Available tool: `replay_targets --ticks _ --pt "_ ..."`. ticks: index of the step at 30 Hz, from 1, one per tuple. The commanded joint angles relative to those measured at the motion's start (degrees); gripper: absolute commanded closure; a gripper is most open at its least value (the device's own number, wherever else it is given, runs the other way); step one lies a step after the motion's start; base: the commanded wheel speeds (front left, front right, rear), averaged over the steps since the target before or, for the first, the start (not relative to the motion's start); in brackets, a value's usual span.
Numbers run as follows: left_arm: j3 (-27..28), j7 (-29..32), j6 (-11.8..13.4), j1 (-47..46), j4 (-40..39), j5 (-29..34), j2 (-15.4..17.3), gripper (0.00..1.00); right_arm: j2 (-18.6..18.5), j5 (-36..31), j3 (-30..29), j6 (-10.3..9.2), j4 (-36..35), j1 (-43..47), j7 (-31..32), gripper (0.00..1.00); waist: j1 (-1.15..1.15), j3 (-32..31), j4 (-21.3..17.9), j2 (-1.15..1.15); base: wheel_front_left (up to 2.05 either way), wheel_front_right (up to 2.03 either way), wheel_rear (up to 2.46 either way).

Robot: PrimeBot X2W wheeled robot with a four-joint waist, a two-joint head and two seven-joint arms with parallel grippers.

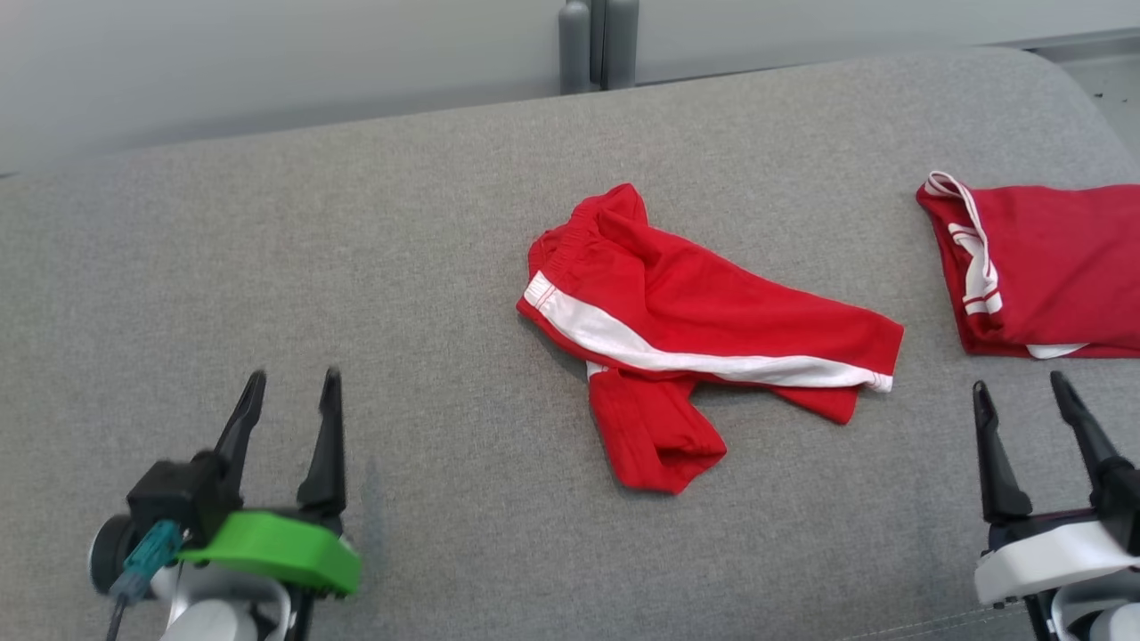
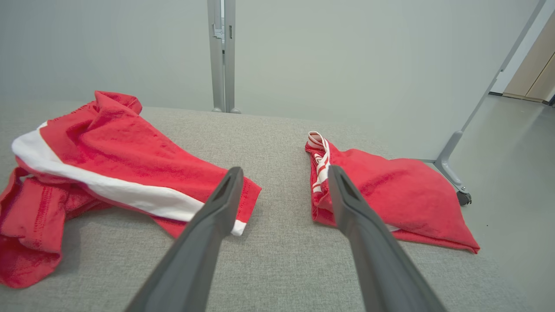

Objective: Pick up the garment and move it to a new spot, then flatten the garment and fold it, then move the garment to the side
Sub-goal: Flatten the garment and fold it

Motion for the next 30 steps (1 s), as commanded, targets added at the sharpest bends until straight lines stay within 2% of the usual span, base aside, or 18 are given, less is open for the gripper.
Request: replay_targets --ticks 1,6,14,20,30 --pt "0.7 -0.7 -0.3 2.3 0.6 0.4 1.2 0.0 0.7 -0.5 0.4 -0.02 0.8 0.9 -1.4 0.0 0.0 -1.9 -0.3 0.0 0.0 0.0 0.0" --pt "2.9 -1.6 -1.8 6.9 2.6 0.5 2.2 0.0 1.1 -0.9 1.5 -0.02 2.8 2.0 -3.2 0.0 0.0 -3.9 1.8 0.0 0.0 0.0 0.0" --pt "7.7 -1.8 -3.9 12.3 4.2 2.5 -0.3 0.0 2.2 -0.1 2.6 -0.02 2.2 3.0 -3.4 0.0 0.0 -6.1 7.8 0.0 0.0 0.0 0.0" --pt "10.6 -1.9 -6.7 14.6 4.7 4.6 -2.7 0.0 3.3 0.0 1.8 -0.02 3.1 4.3 -3.4 0.0 0.0 -7.9 11.5 0.0 0.0 0.0 0.0" --pt "14.3 -1.9 -11.5 16.1 6.6 7.9 -6.4 0.0 4.6 0.1 0.2 -0.02 2.4 6.5 -3.4 0.0 0.0 -10.0 12.1 0.0 0.0 0.0 0.0"
